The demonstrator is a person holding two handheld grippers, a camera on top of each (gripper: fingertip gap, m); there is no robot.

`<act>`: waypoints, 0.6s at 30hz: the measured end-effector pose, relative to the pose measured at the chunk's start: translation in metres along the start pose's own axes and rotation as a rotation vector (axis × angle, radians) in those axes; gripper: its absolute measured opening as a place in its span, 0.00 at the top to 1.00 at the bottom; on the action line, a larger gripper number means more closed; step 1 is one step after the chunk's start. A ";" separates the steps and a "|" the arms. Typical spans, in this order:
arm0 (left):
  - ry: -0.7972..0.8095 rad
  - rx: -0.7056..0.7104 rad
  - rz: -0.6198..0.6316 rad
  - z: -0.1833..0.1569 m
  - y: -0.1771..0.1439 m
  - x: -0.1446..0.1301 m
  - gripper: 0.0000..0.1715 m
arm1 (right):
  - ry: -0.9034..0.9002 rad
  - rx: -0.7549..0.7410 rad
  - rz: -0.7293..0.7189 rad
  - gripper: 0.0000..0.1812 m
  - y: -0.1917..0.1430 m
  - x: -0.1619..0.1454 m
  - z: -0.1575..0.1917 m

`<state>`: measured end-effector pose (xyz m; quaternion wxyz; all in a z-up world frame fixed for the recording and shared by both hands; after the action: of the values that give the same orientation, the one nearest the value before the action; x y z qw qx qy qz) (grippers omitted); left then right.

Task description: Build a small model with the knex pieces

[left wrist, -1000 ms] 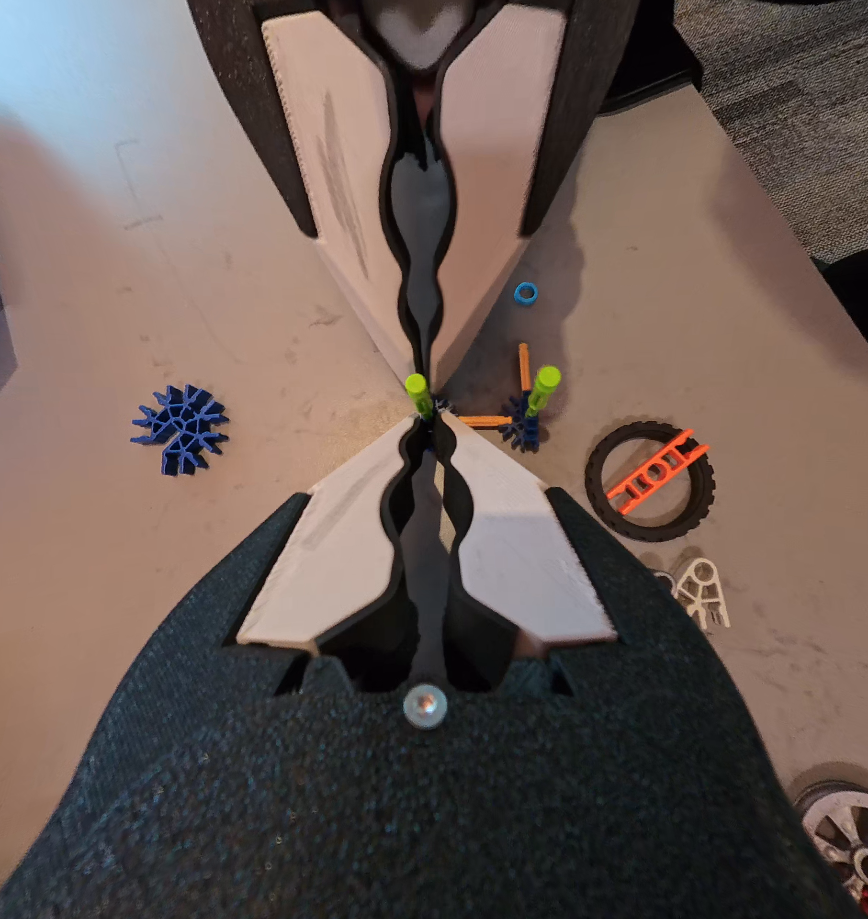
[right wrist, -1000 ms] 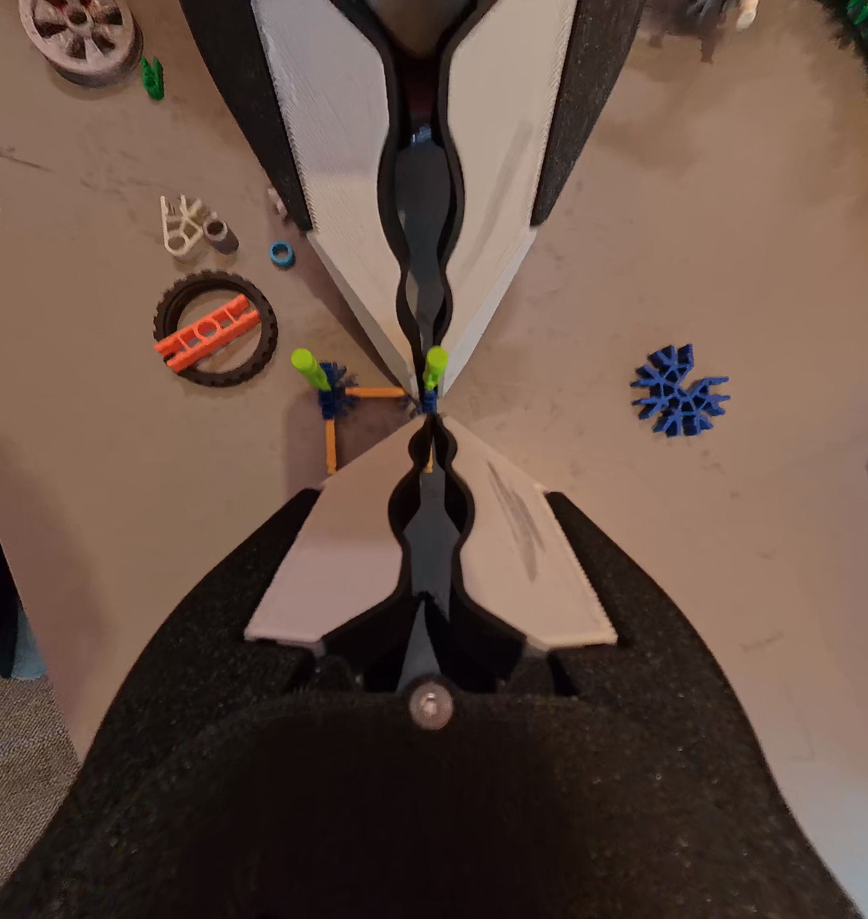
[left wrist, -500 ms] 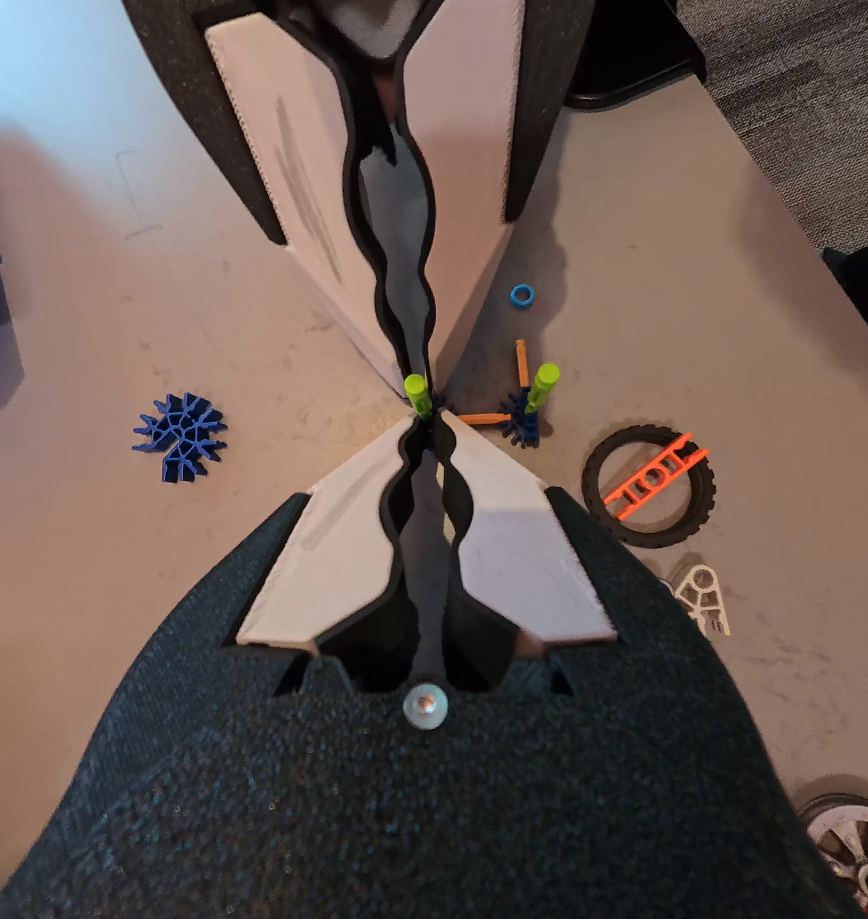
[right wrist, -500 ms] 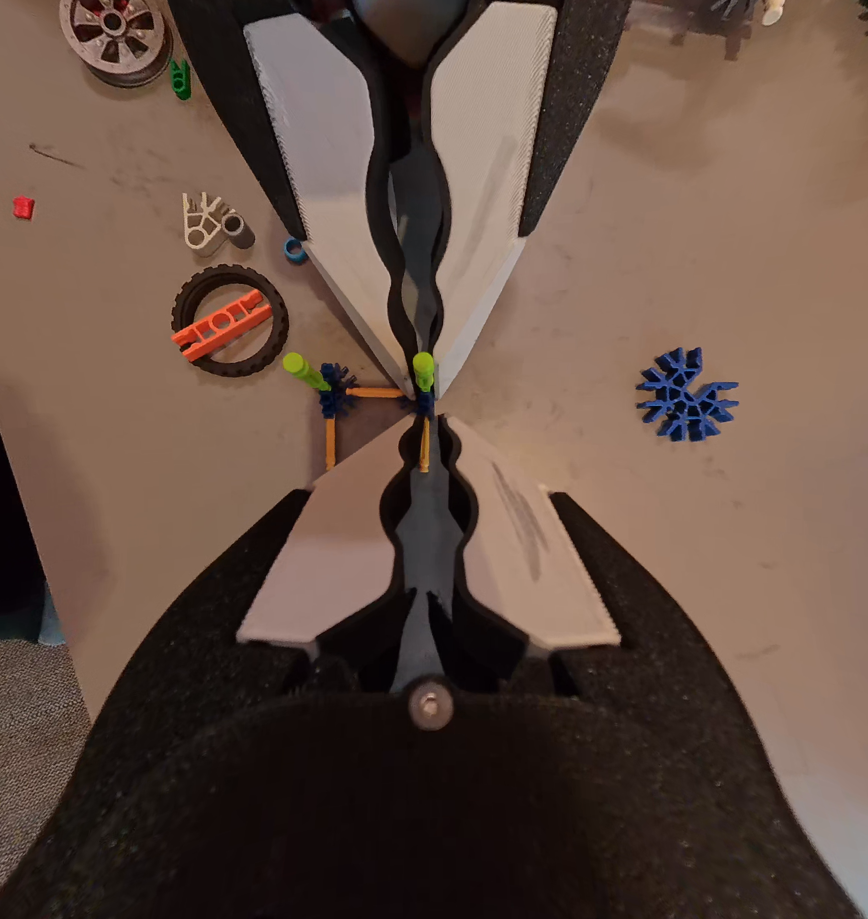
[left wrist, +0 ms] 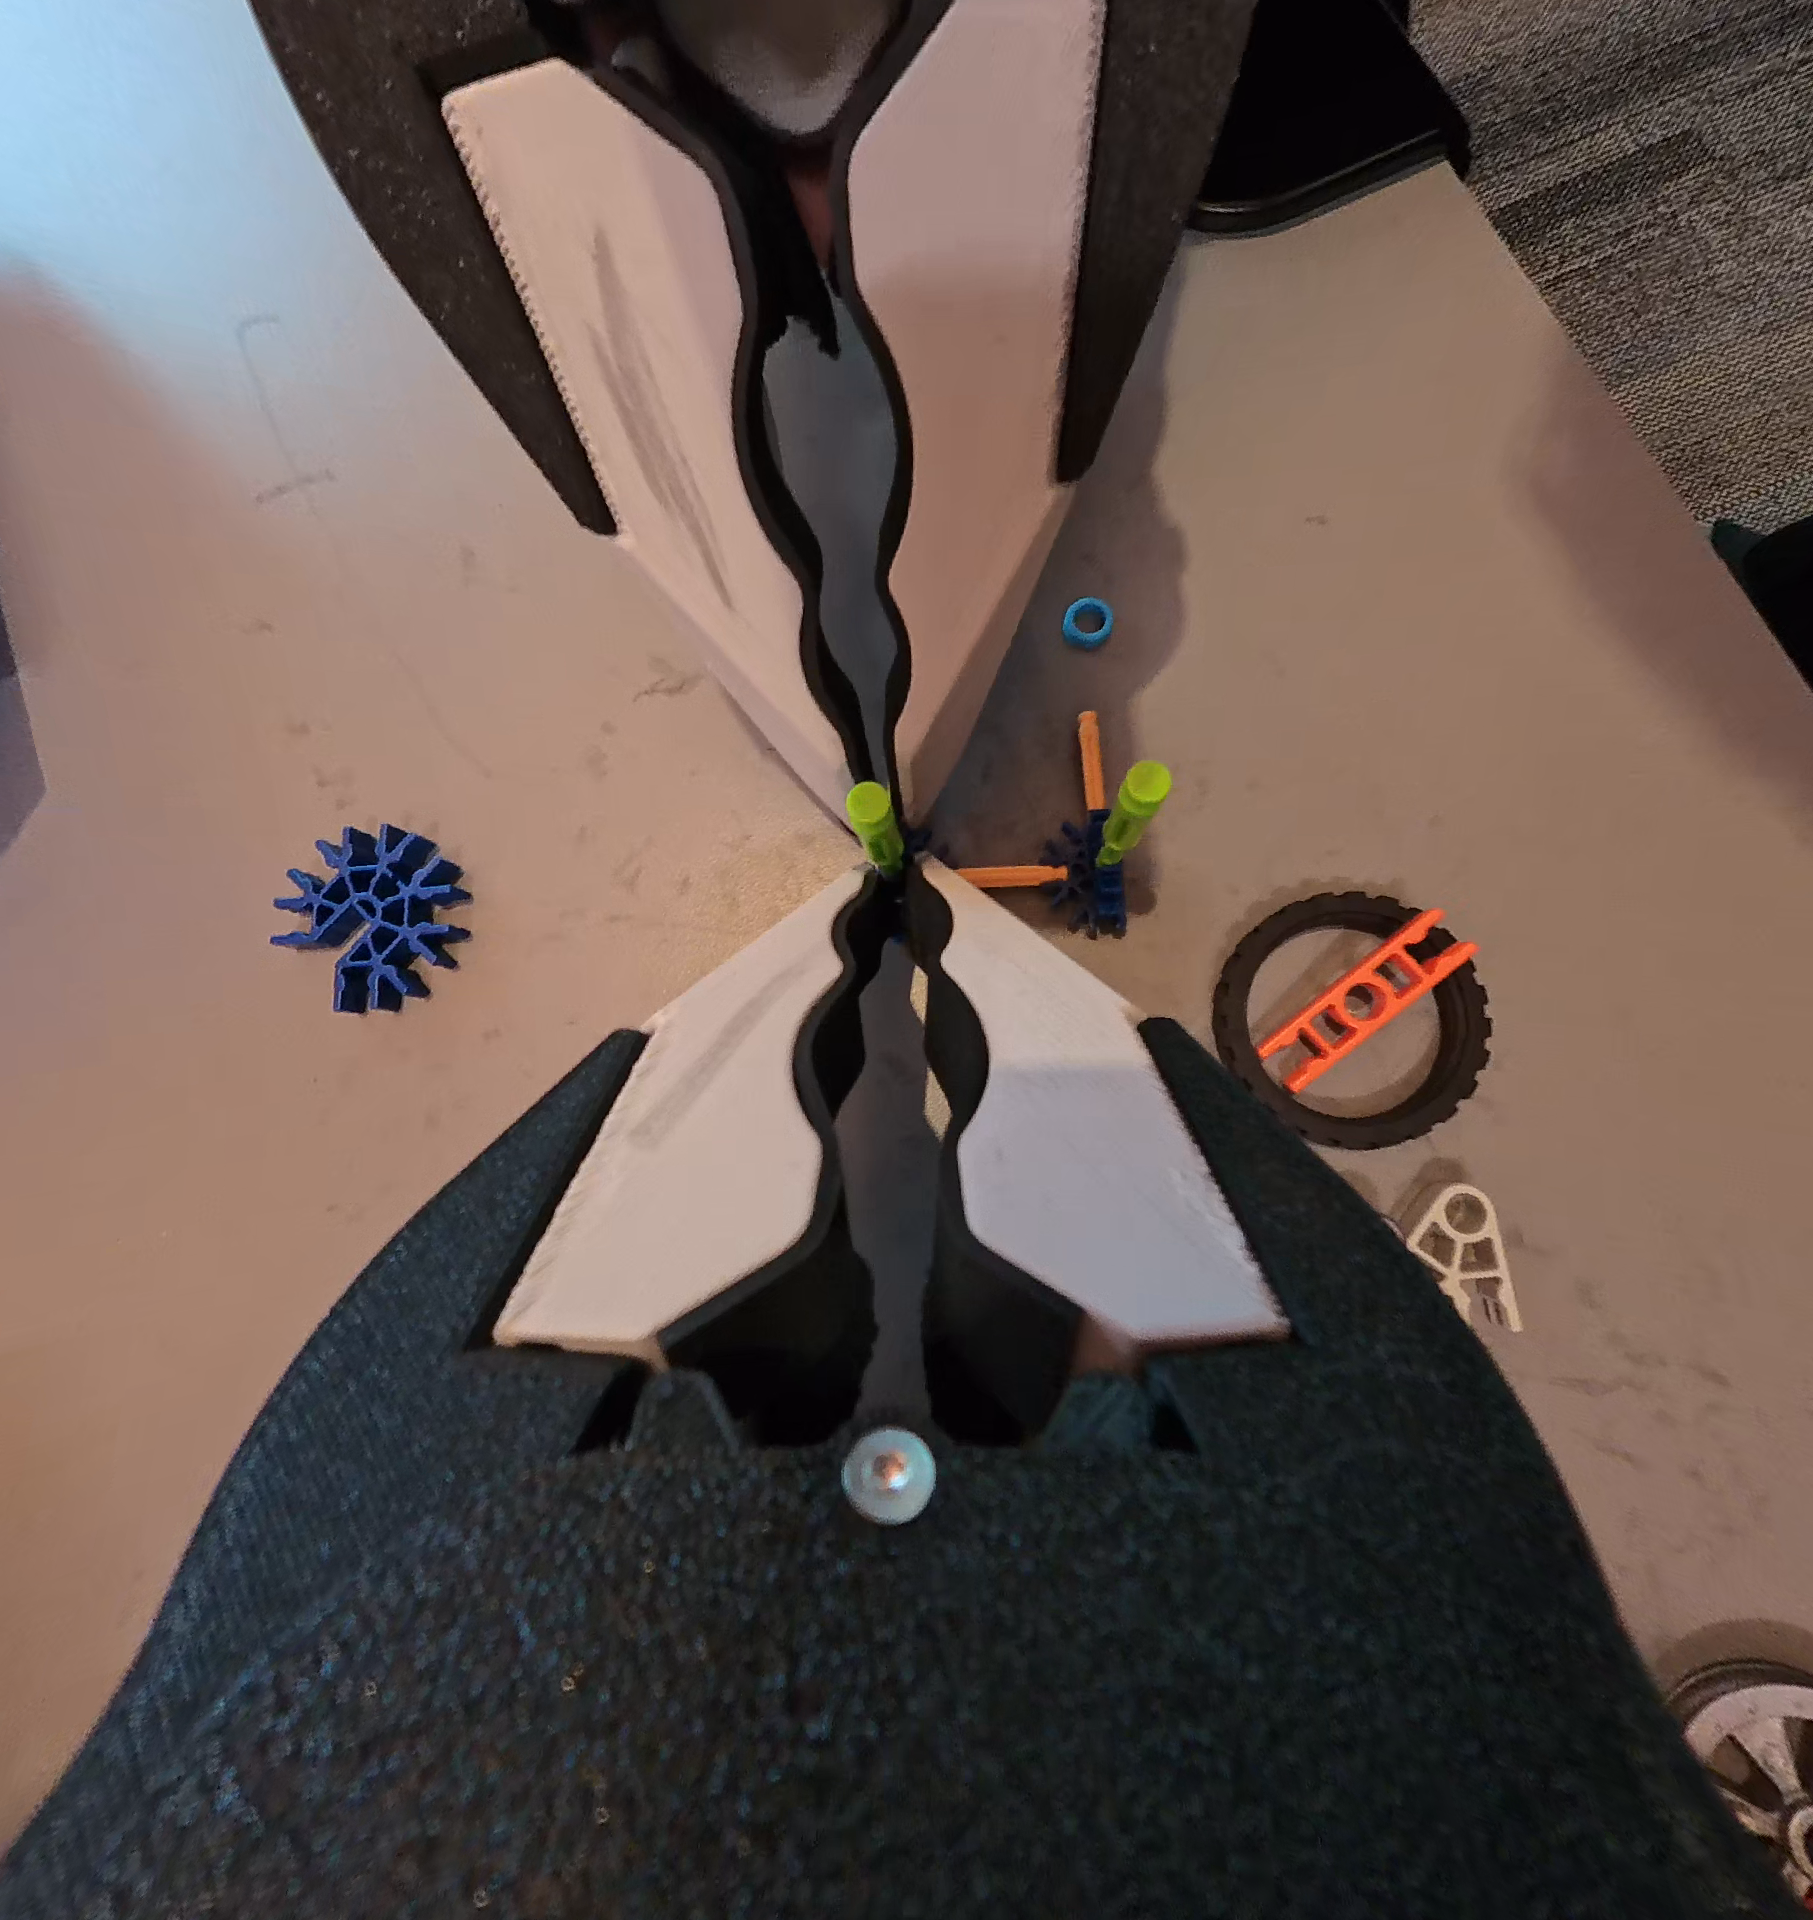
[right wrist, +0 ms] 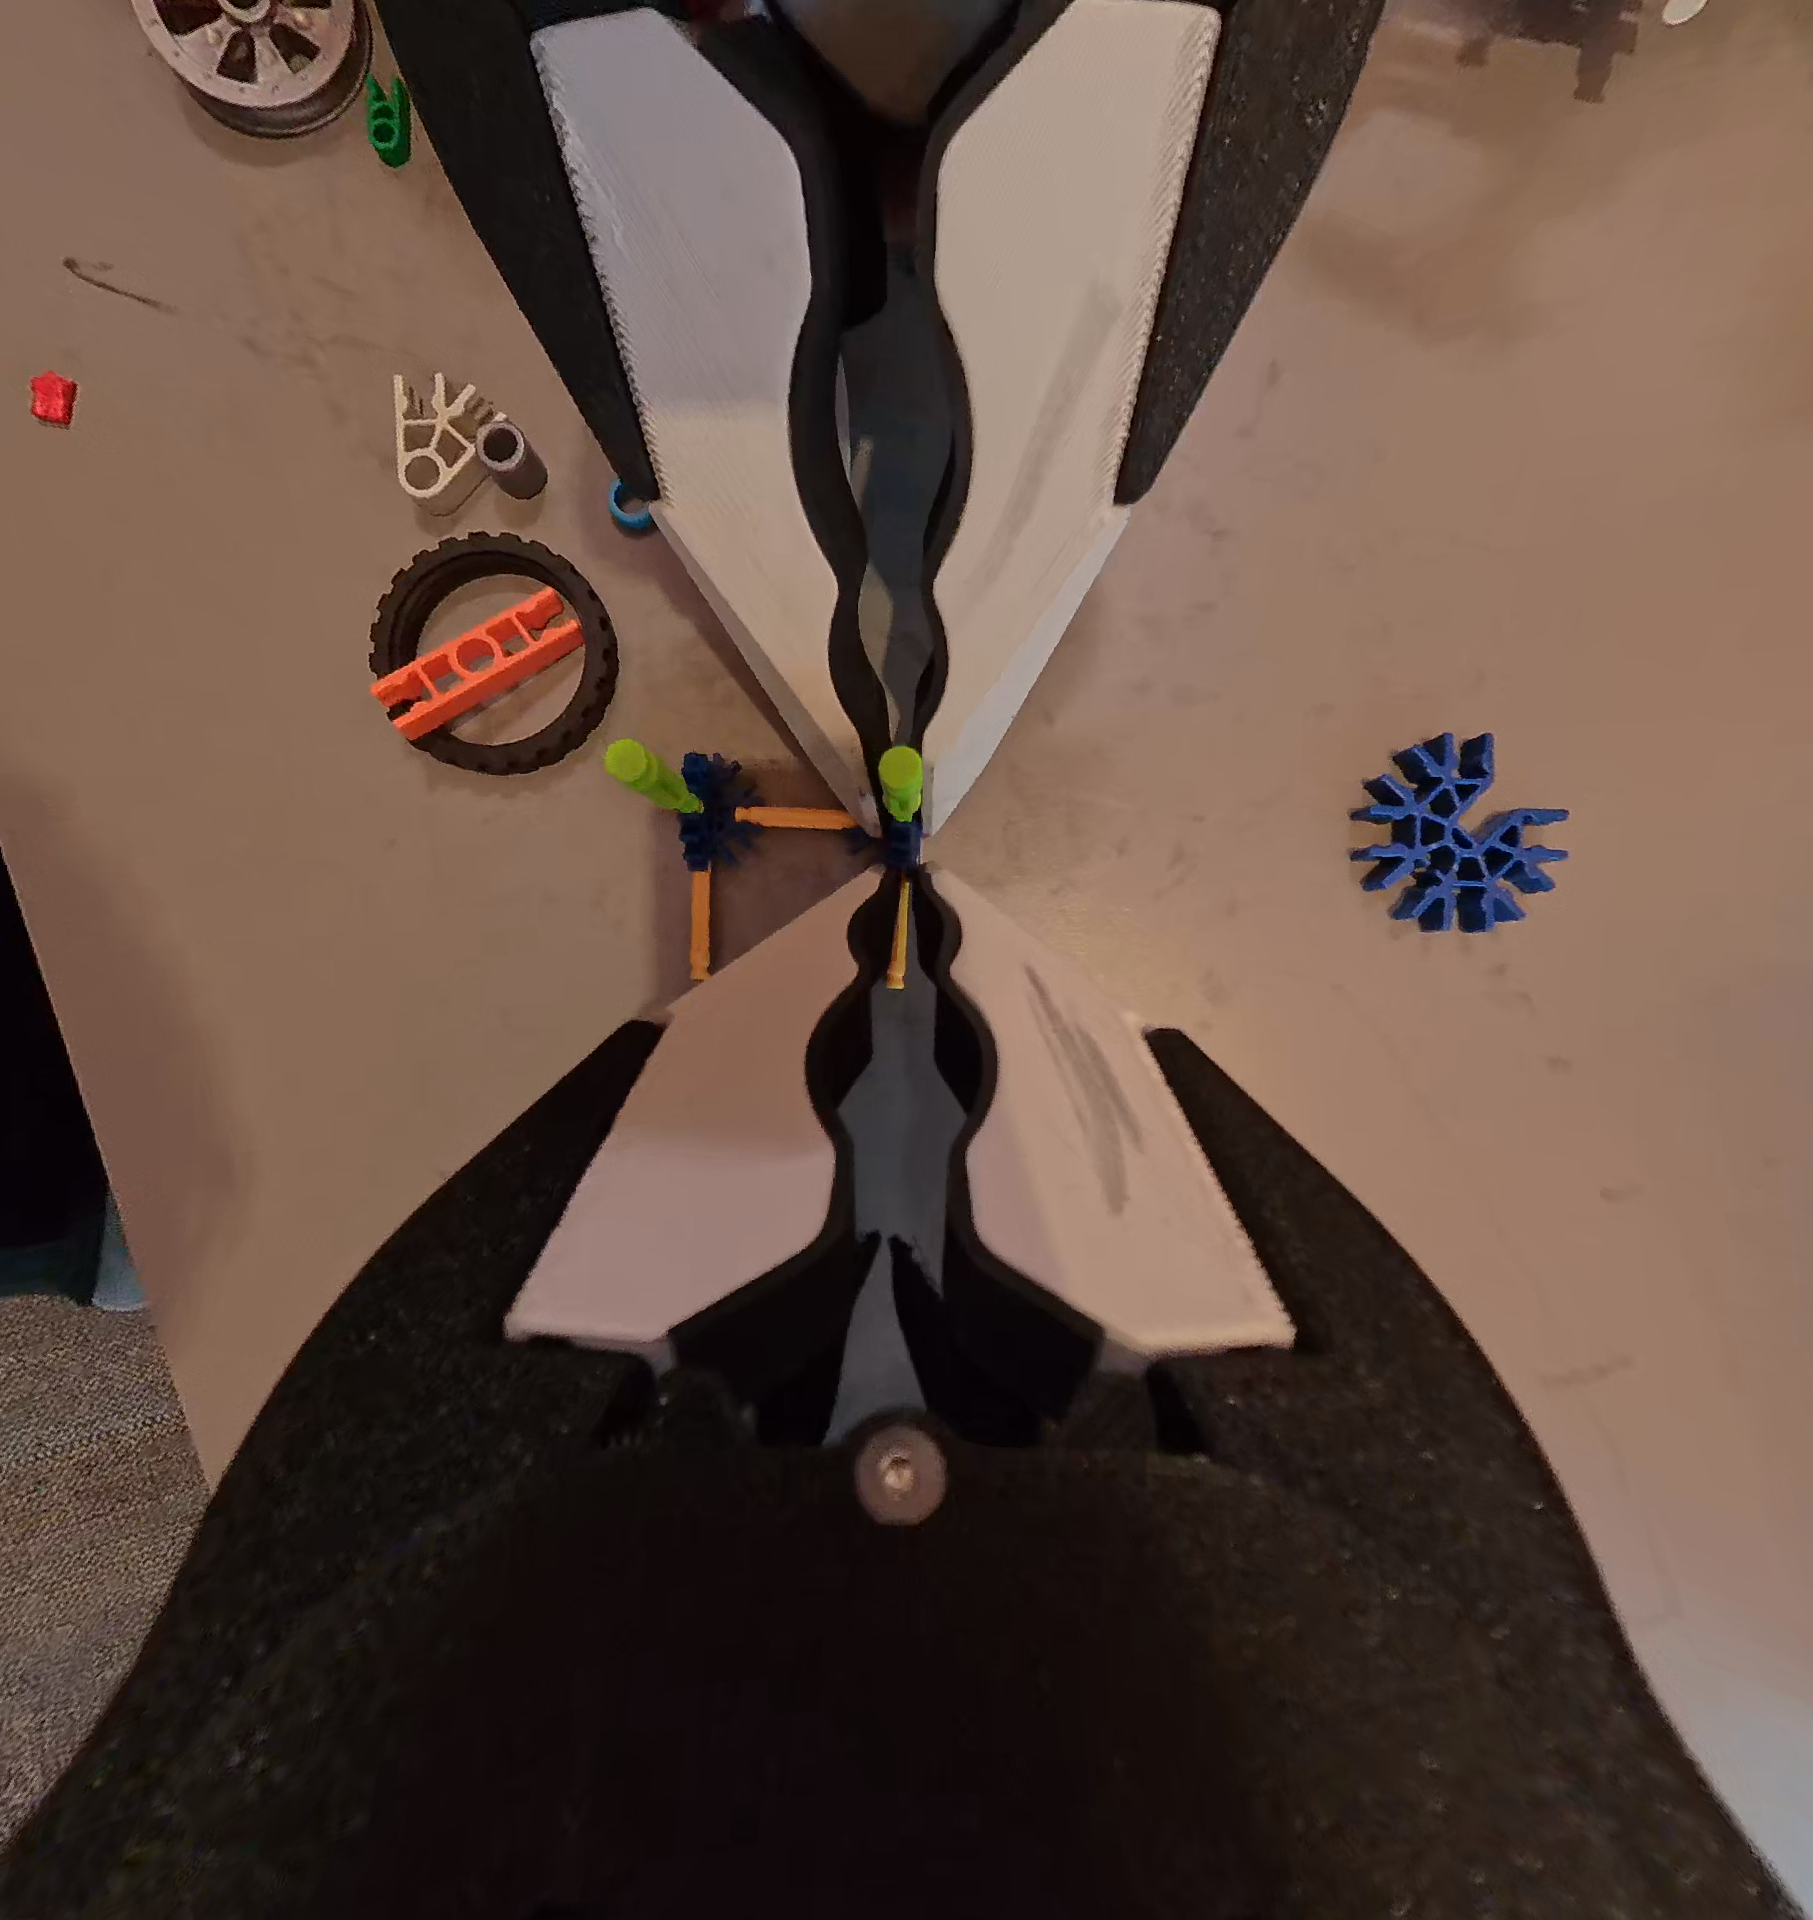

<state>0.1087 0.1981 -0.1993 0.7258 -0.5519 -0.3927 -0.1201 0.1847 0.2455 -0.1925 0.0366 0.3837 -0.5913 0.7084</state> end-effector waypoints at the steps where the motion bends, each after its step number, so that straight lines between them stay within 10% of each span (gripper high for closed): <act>1: 0.001 0.000 -0.001 0.000 0.000 0.000 0.99 | -0.004 -0.001 0.009 0.99 0.000 0.001 0.000; 18: -0.031 -0.004 -0.032 -0.001 0.001 0.001 1.00 | -0.032 0.052 0.187 0.99 0.004 0.012 -0.001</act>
<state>0.1110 0.1979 -0.1992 0.7164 -0.5488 -0.4124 -0.1241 0.1740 0.2400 -0.1893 -0.0492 0.3388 -0.6064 0.7177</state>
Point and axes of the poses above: each gripper's, where its closed fingertips meet, y out along the fingers, x out of its top, z = x × y across the jaws, the point moved 7 cm from there along -y, back along the fingers, and after that the axes turned 2 degrees about -z, right-handed, at the moved point
